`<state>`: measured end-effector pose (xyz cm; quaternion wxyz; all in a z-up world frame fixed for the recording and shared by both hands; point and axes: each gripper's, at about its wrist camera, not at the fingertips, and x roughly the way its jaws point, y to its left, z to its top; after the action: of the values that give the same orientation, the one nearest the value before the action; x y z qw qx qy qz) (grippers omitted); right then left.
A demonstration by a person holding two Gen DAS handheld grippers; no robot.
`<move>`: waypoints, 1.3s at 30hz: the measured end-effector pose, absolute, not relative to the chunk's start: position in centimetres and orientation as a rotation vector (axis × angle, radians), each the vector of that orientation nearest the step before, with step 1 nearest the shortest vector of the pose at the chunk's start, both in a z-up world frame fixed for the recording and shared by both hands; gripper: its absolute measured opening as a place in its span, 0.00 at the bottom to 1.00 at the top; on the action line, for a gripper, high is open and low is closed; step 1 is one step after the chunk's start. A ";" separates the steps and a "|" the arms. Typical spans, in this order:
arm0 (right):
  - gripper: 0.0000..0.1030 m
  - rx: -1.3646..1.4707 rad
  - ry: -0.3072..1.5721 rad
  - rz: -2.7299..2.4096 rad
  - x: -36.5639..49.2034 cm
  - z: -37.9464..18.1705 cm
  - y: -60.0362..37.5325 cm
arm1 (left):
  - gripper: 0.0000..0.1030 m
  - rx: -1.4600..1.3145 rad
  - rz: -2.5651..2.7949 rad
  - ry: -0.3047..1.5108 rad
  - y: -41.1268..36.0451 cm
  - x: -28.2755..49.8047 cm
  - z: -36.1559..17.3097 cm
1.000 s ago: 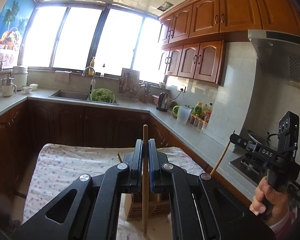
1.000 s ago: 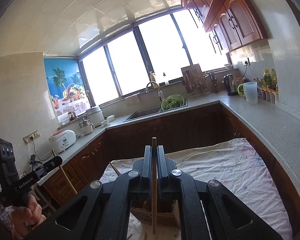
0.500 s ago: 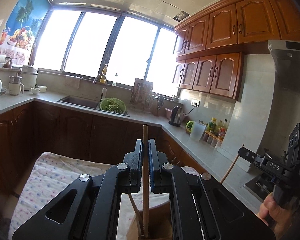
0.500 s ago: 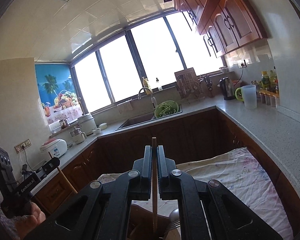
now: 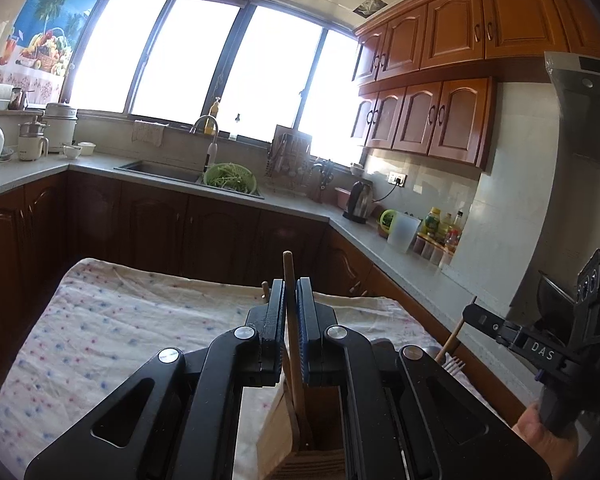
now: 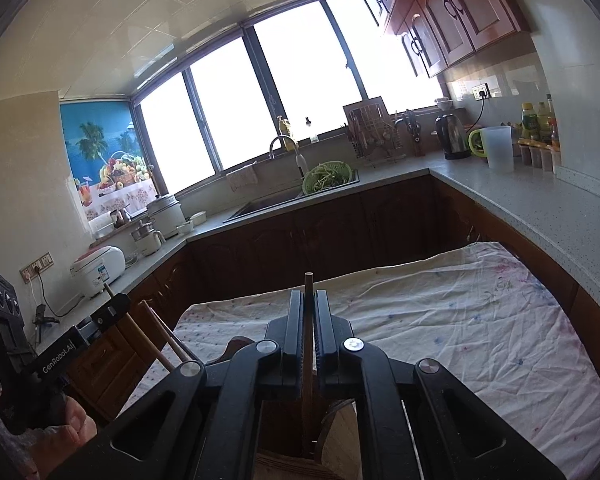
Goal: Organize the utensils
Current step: 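Lift both wooden chopsticks and lower them into the wooden holder, then open both tools to release the wooden chopsticks in the holder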
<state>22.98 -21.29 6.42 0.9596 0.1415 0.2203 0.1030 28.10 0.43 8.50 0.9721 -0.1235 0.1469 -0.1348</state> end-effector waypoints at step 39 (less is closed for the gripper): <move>0.99 0.330 0.443 0.214 15.3 7.3 -23.2 | 0.89 -0.241 -0.188 0.416 3.1 20.0 7.4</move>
<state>15.32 -23.16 7.27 0.9565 0.1625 0.2181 0.1056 20.03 3.12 7.41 0.9669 -0.1192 0.2057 -0.0931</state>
